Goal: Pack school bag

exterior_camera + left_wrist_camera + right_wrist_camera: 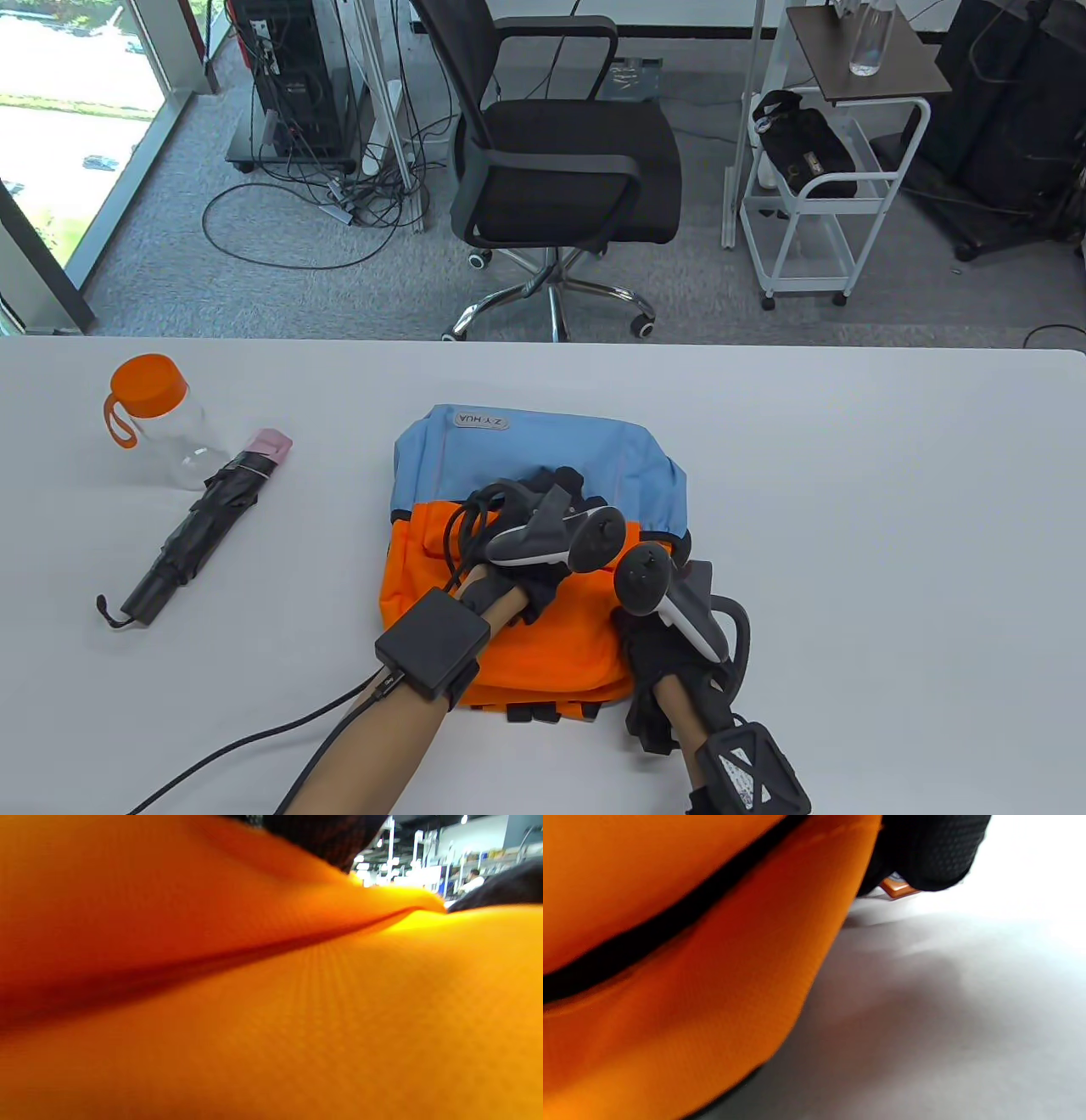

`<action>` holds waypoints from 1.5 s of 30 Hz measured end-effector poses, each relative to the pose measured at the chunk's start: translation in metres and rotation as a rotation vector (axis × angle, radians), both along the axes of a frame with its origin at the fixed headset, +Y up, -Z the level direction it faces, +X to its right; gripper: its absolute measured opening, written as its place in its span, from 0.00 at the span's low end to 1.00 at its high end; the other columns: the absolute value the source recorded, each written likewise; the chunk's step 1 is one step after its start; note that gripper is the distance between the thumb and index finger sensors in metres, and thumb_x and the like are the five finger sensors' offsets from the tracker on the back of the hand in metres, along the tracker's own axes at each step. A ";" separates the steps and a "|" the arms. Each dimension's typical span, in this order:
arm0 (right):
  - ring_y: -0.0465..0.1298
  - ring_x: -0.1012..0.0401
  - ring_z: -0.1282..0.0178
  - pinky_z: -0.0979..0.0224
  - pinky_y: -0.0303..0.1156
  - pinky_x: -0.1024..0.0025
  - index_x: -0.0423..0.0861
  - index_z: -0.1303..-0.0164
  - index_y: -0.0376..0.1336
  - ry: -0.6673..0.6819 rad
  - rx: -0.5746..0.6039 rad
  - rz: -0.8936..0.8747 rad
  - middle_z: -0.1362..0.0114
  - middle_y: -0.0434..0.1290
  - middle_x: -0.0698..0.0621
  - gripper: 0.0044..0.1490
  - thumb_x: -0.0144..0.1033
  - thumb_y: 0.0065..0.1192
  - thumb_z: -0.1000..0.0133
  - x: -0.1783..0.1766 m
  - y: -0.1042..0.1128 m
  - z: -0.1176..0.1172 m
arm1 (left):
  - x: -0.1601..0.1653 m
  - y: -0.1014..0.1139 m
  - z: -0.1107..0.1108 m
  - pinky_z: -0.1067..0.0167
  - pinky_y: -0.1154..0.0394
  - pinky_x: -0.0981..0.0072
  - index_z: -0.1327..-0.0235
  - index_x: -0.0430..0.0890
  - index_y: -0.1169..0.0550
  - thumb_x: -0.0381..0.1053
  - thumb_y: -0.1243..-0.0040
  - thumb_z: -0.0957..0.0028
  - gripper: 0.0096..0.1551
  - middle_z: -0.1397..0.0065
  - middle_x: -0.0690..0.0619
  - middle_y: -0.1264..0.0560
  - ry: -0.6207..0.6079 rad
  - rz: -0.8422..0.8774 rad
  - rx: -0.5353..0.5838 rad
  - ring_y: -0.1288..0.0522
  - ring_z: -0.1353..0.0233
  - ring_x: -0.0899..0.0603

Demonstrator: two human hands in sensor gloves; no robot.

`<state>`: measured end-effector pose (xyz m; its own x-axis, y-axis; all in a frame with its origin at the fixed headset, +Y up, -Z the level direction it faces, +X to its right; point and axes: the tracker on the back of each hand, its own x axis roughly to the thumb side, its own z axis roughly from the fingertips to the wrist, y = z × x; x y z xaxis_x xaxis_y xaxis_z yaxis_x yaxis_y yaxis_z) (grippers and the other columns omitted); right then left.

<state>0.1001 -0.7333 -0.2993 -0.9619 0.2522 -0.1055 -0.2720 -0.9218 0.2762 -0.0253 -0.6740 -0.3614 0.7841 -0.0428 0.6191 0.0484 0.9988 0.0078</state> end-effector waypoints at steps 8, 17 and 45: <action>0.76 0.55 0.48 0.41 0.77 0.55 0.30 0.23 0.44 -0.007 0.028 -0.018 0.25 0.54 0.22 0.51 0.38 0.61 0.50 0.002 -0.001 0.003 | 0.021 0.001 0.006 0.39 0.24 0.40 0.38 0.48 0.22 0.45 0.39 0.46 0.22 0.35 0.33 0.30 0.010 -0.166 0.109 0.25 0.42 0.38; 0.76 0.55 0.49 0.43 0.78 0.56 0.29 0.23 0.45 -0.006 0.019 -0.044 0.26 0.55 0.21 0.51 0.37 0.62 0.50 0.004 0.002 0.002 | 0.019 -0.001 0.009 0.45 0.19 0.47 0.46 0.51 0.20 0.47 0.39 0.48 0.17 0.37 0.37 0.23 0.044 -0.156 0.140 0.19 0.43 0.39; 0.77 0.59 0.51 0.45 0.80 0.60 0.30 0.24 0.45 0.021 -0.005 -0.031 0.26 0.56 0.23 0.50 0.35 0.63 0.51 0.000 0.006 0.005 | 0.005 -0.006 -0.027 0.43 0.27 0.42 0.33 0.45 0.29 0.48 0.40 0.42 0.25 0.34 0.40 0.36 0.045 -0.099 -0.401 0.29 0.44 0.37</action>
